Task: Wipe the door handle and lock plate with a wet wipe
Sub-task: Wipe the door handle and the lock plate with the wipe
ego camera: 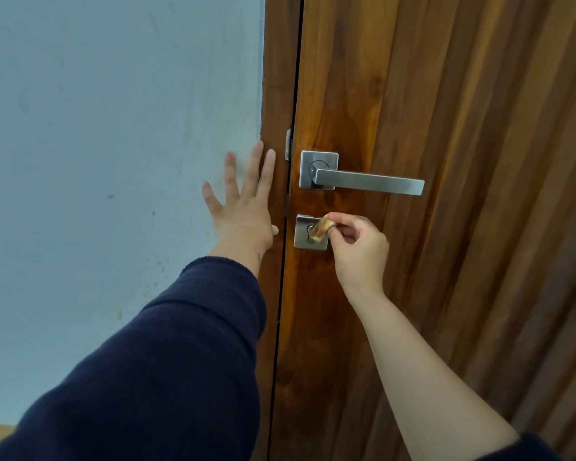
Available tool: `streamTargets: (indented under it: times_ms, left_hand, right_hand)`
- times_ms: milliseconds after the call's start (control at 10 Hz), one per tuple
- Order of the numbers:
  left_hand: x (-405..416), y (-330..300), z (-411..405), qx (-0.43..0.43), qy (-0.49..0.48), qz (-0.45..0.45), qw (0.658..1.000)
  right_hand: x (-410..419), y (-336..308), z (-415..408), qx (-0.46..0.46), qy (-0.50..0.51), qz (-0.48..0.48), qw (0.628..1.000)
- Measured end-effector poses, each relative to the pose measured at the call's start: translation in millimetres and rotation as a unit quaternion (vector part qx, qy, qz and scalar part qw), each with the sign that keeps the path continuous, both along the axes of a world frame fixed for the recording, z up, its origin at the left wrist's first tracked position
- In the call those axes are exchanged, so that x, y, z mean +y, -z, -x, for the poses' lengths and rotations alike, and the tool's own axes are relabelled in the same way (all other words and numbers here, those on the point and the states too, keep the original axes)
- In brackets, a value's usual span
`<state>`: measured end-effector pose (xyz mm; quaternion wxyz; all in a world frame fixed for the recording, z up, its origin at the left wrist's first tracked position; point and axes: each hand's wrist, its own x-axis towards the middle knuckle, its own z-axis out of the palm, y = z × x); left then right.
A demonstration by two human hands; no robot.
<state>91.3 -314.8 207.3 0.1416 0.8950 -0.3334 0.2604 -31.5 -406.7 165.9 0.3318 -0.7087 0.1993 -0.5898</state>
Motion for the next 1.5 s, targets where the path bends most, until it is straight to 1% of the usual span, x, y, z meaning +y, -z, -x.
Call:
streamTargets:
  times_ms: [100, 200, 300, 500, 600, 800, 900, 1000, 1100, 1200, 1300, 1400, 1500]
  left_hand:
    - [1, -1, 0, 0.005, 0.001, -0.004, 1.0]
    - [1, -1, 1, 0.006, 0.002, -0.003, 1.0]
    - [1, -2, 2, 0.005, 0.001, -0.004, 1.0]
    - [3, -2, 3, 0.012, 0.0, -0.007, 1.0]
    - [3, -2, 3, 0.013, -0.002, -0.005, 1.0]
    - [2, -2, 4, 0.017, -0.004, -0.009, 1.0]
    - [1, -2, 3, 0.016, -0.005, -0.007, 1.0]
    - [1, -2, 3, 0.013, -0.006, -0.007, 1.0]
    - [1, -2, 2, 0.011, -0.004, -0.005, 1.0]
    - [0, -1, 2, 0.009, -0.002, -0.004, 1.0]
    - [1, -1, 1, 0.009, 0.001, -0.002, 1.0]
    - [1, -1, 1, 0.008, 0.006, -0.002, 1.0]
    - [1, -1, 1, 0.005, 0.005, -0.001, 1.0]
  right_hand:
    - [0, -2, 3, 0.003, -0.008, -0.02, 1.0]
    - [0, -4, 6, 0.01, -0.044, -0.09, 0.995]
    - [-1, -4, 11, -0.001, -0.065, -0.139, 0.988]
    - [2, -12, 20, 0.033, -0.085, -0.157, 0.983]
    - [4, -16, 22, 0.03, -0.114, -0.16, 0.98]
    - [6, -20, 26, 0.033, -0.133, -0.167, 0.976]
    - [7, -19, 29, 0.055, -0.151, -0.147, 0.976]
    - [8, -19, 28, 0.082, -0.117, -0.095, 0.985]
    - [8, -19, 30, 0.1, -0.054, -0.037, 0.993]
    - [6, -17, 33, 0.101, -0.029, -0.004, 0.994]
    - [3, -15, 34, 0.104, -0.033, -0.019, 0.994]
    - [-2, -10, 32, 0.101, -0.009, -0.014, 0.995]
    - [-4, -5, 26, 0.114, 0.01, 0.013, 0.993]
